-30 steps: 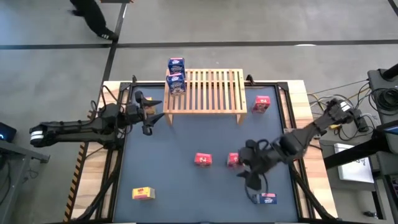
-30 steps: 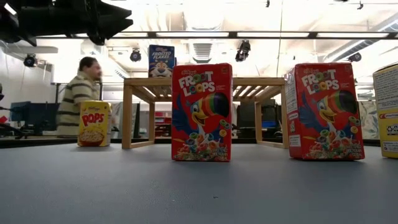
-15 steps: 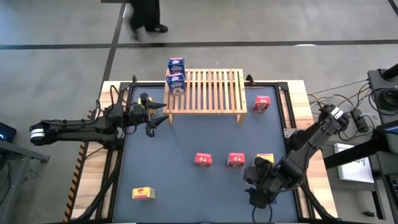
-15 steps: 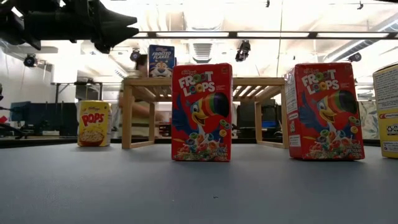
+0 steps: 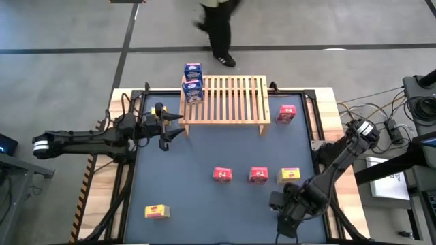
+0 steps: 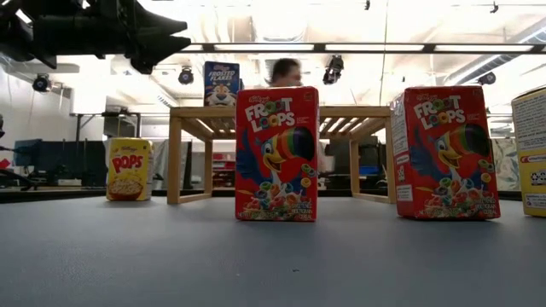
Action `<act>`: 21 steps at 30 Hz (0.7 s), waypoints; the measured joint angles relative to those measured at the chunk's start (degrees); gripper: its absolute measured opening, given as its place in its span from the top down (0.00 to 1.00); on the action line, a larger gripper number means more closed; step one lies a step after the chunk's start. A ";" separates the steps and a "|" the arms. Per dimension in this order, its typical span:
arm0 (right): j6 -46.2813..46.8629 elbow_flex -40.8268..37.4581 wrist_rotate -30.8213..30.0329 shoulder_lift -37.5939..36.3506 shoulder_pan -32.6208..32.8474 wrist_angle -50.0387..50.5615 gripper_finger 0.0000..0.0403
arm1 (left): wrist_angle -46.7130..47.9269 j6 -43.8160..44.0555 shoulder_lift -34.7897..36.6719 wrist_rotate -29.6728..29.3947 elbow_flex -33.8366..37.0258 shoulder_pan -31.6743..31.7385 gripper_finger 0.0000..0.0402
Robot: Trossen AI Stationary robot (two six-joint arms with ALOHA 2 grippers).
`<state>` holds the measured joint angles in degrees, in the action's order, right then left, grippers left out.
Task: Stack cereal on shelf
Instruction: Put the blue cereal box on the shelf aligned with the other blue cereal box
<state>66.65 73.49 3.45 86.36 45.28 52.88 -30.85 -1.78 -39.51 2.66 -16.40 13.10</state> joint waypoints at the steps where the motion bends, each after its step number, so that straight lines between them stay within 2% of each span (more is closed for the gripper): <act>1: 0.67 0.00 0.06 -0.05 0.03 0.57 0.43 | 0.01 0.00 -0.08 0.00 0.00 0.00 0.42; 5: 4.01 0.00 3.20 -0.96 0.12 2.83 0.43 | 0.00 0.02 -0.17 0.00 0.00 0.00 0.42; 15: 7.73 0.00 3.01 -4.14 0.24 4.67 0.43 | 0.43 0.87 -0.73 0.10 0.00 0.00 0.42; 21: 5.97 0.17 1.97 -4.56 0.37 5.59 0.43 | 0.44 1.51 -0.87 2.84 0.00 -0.04 0.42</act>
<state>72.62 73.67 5.42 81.80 45.65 58.47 -30.41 -0.27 -40.38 5.49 -16.40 13.06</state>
